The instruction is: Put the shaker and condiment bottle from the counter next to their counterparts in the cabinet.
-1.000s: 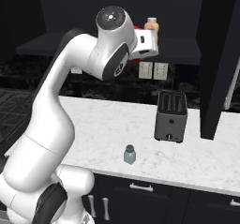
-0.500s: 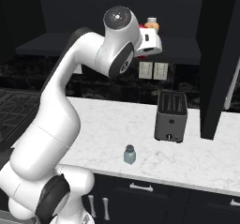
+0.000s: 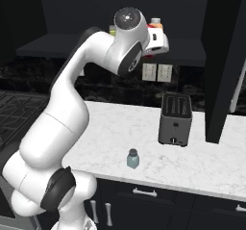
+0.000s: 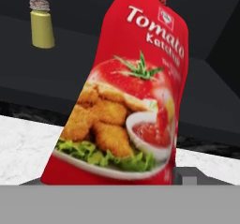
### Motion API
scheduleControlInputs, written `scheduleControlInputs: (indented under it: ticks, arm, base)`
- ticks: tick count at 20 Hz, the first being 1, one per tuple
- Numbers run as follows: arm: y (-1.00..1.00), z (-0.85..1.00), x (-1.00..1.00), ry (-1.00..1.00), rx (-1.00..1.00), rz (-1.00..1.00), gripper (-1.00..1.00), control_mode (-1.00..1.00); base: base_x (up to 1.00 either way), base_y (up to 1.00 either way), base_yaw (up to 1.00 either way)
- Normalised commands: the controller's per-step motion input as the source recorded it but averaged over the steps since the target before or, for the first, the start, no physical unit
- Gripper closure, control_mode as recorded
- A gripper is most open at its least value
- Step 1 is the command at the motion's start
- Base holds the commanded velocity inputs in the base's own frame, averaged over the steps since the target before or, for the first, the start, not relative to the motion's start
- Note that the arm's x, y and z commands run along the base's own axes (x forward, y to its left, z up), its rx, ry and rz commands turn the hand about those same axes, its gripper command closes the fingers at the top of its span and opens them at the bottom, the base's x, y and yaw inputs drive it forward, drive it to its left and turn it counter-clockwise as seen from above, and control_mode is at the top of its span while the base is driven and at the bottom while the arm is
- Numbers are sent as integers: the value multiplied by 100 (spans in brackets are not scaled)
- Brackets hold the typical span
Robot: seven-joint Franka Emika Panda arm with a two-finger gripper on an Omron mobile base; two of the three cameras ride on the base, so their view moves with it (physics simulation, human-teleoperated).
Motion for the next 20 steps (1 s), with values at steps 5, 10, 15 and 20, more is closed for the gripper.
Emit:
scheduleControlInputs:
  ticks: [5,10,15,20]
  arm:
    - [-9,-7,44,0,0,0,100,-100]
    - [-14,-2,46,0,0,0,100,-100]
    - [-23,0,35,0,0,0,100,-100]
    - [-26,0,28,0,0,0,100,-100]
  base:
    - [0,0,0]
    - [0,0,0]
    - [0,0,0]
    - [0,0,0]
